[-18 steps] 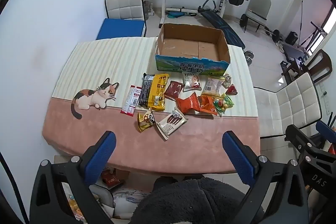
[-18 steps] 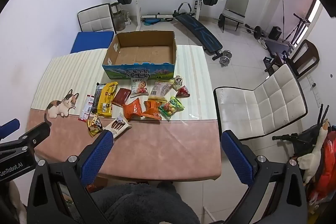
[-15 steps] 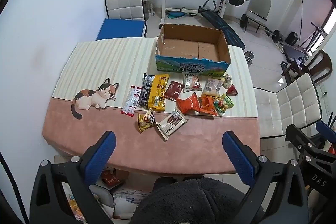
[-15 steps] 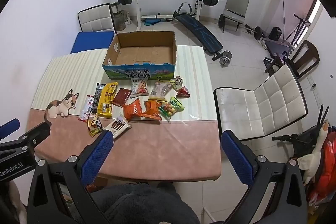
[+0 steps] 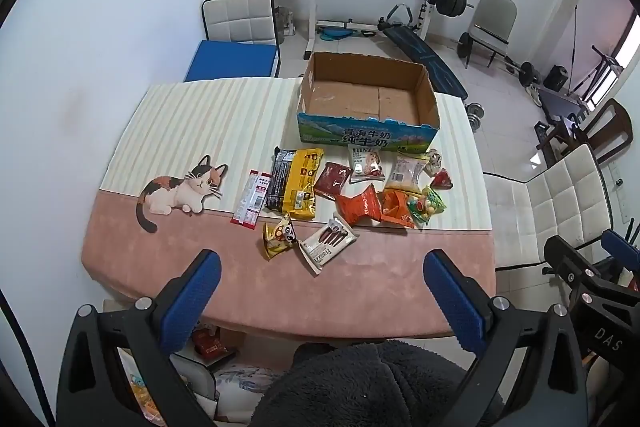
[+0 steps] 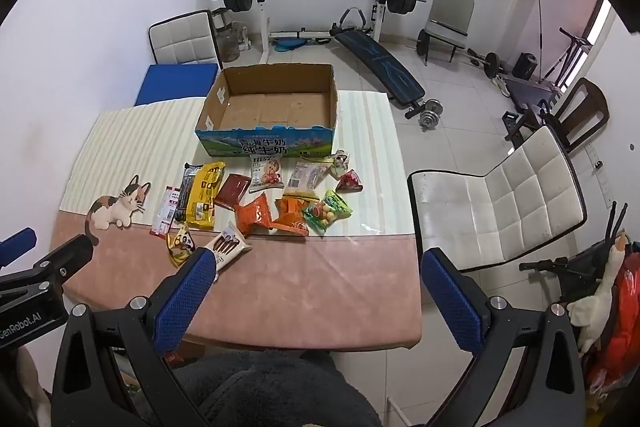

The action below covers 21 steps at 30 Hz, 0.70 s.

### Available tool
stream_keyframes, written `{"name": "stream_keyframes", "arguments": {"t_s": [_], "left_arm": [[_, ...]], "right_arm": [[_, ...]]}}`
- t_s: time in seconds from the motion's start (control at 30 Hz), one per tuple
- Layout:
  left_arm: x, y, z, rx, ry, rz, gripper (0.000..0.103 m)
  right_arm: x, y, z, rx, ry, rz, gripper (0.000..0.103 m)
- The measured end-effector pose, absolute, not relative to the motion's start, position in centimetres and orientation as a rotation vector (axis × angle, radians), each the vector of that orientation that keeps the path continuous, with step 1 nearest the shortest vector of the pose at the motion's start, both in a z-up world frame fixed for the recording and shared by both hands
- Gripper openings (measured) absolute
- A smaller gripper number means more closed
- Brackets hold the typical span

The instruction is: Organize snacks

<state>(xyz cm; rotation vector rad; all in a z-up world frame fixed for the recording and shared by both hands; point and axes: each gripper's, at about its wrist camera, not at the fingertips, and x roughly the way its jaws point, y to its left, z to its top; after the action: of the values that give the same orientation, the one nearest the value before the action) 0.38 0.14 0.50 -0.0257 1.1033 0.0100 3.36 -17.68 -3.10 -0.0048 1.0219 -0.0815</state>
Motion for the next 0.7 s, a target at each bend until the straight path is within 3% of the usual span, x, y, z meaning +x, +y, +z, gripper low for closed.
{"name": "stream_keyframes", "arguments": {"t_s": [0.7], "left_arm": [[0.9,0.1,0.6,-0.027,1.106,0.007,0.103]], "right_arm": [[5.0,-17.8,-2.9,-0.004,1.017,-0.072,0.103]]}}
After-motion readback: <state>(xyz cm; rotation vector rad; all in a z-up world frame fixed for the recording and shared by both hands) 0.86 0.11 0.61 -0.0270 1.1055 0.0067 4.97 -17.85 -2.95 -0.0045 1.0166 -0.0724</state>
